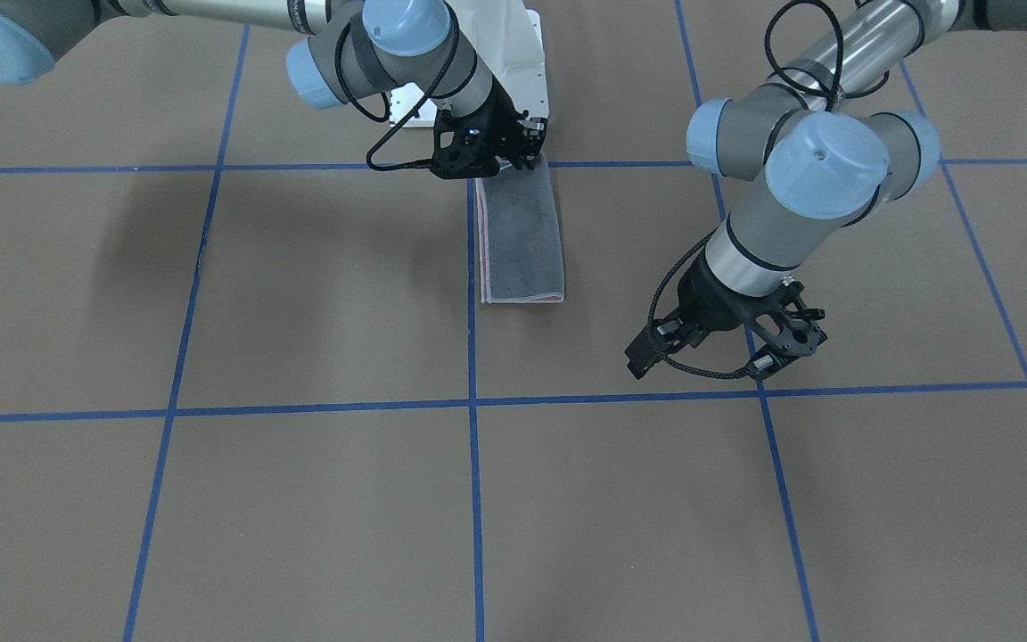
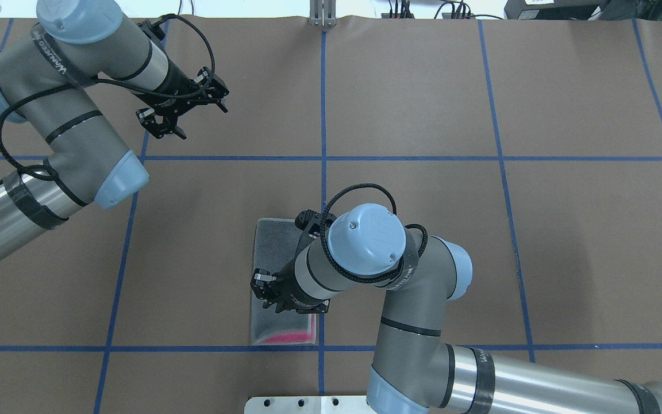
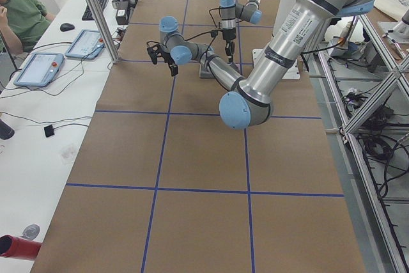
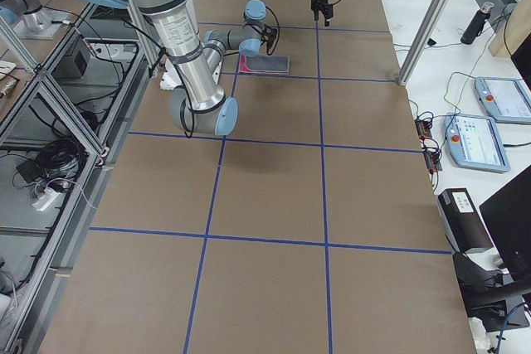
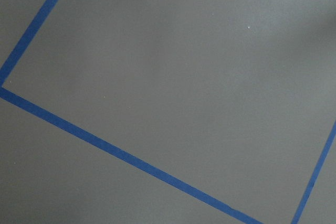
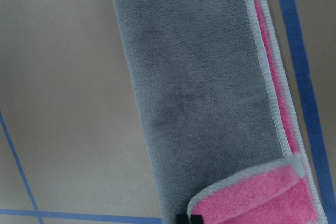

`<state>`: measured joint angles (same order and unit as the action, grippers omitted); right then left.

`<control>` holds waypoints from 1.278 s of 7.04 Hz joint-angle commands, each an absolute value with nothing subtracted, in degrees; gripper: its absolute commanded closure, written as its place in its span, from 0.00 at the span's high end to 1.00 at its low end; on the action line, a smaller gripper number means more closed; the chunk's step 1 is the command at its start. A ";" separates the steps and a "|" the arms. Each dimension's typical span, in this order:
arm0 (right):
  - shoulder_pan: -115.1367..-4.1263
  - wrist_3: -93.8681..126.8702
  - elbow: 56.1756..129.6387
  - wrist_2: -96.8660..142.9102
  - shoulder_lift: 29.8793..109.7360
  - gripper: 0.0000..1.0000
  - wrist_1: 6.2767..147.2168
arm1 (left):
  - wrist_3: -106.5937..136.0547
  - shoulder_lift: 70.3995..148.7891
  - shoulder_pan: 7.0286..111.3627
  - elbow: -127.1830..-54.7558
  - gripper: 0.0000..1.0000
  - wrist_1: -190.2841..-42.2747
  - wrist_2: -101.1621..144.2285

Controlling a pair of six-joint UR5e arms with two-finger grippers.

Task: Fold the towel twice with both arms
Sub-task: 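Fold the strip end with the right gripper toward the robot and release, then lower the left gripper to the folded towel while the right gripper withdraws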

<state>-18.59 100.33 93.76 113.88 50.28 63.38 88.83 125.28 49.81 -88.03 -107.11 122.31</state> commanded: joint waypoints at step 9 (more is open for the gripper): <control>-46.30 75.26 94.04 128.76 61.17 1.00 64.25 | 104.64 114.88 34.26 -107.64 1.00 -107.49 112.40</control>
